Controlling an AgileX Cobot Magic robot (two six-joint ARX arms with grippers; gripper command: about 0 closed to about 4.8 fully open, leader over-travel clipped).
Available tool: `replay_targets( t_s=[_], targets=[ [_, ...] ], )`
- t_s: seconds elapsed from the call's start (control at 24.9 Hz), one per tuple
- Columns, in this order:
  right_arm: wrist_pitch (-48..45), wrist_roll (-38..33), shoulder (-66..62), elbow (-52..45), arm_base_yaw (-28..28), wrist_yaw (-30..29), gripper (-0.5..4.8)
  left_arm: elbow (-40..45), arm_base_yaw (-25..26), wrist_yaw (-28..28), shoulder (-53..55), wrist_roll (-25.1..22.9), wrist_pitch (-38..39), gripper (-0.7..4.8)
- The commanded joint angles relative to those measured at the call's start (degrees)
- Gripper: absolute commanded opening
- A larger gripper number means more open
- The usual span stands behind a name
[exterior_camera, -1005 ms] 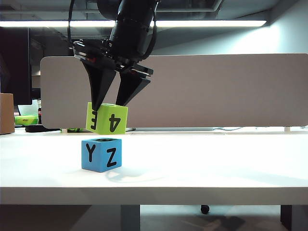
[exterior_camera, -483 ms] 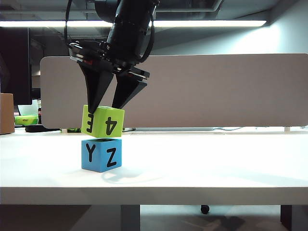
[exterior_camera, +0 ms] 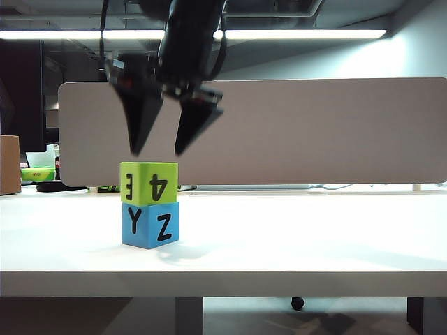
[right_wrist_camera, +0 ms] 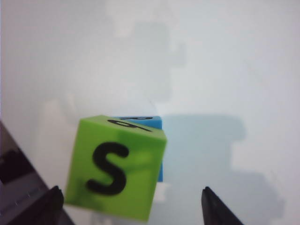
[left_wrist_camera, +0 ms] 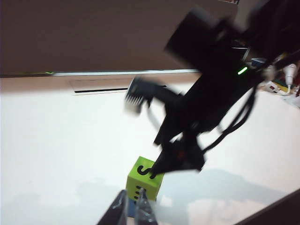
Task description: Stack the letter block on the right onto the letter block on the left.
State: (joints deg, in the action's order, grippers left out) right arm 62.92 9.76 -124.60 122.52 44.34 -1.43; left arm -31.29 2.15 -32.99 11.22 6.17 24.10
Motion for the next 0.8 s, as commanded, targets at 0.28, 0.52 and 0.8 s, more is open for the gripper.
replay_targets(
  t_s=[0.28, 0.52, 0.8],
  targets=[
    [-5.09, -1.75, 15.15, 0.37, 0.77, -1.27, -0.04, 1.16, -0.02, 15.5, 0.02, -0.15, -2.34, 0.26],
    [-8.87, 0.35, 21.46, 0.22, 2.12, 2.99, -0.05, 9.81, -0.04, 21.2, 0.0, 3.87, -16.02, 0.26],
    [-16.11, 5.22, 29.51, 0.22, 5.99, 8.28, -0.05, 16.0, -0.02, 32.13, -2.58, 3.08, -21.09, 0.26]
  ],
)
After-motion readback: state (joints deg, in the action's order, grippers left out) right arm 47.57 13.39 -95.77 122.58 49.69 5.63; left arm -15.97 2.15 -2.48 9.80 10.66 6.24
